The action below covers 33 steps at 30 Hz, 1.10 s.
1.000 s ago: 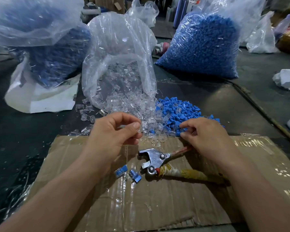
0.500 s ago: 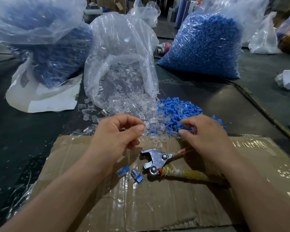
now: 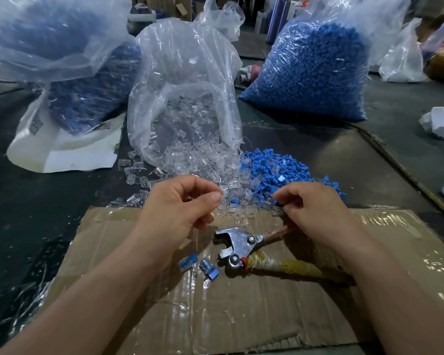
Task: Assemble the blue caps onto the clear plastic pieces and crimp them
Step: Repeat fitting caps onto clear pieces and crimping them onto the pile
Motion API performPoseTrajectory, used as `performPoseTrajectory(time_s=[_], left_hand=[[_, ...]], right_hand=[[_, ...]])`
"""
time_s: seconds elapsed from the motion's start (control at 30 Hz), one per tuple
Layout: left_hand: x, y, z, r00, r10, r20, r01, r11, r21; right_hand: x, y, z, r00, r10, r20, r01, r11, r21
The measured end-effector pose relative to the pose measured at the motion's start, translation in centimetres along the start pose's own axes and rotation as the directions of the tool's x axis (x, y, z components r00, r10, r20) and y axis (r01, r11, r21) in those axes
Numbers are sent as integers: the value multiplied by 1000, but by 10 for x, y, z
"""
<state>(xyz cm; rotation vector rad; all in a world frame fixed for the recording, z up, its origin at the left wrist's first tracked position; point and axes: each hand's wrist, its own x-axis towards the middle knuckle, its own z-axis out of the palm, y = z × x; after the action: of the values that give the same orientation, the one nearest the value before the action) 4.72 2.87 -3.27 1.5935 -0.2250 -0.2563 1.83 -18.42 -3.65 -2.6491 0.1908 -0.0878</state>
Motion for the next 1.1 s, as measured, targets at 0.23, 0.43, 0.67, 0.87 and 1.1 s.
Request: performPoseTrajectory(time_s=[0.23, 0.43, 0.67, 0.87, 1.1], left_hand=[[0, -1, -1, 1000, 3, -5, -3, 1000, 14], [0, 0, 0, 1000, 1, -9, -1, 999, 37], [-2, 1, 0, 1000, 1, -3, -1, 999, 46], [-2, 2, 1, 1000, 3, 5, -3, 999, 32], [-2, 3, 1, 999, -29, 33, 30, 998, -51]], right_hand=[[2, -1, 4, 1000, -15, -12, 16, 1000, 23], [3, 2, 3, 1000, -14, 17, 15, 996, -88], [3, 2, 0, 997, 38, 60, -37, 999, -13], [2, -2, -2, 994, 47, 98, -36, 994, -105], [-7, -6, -9, 995, -25, -102, 48, 973, 226]])
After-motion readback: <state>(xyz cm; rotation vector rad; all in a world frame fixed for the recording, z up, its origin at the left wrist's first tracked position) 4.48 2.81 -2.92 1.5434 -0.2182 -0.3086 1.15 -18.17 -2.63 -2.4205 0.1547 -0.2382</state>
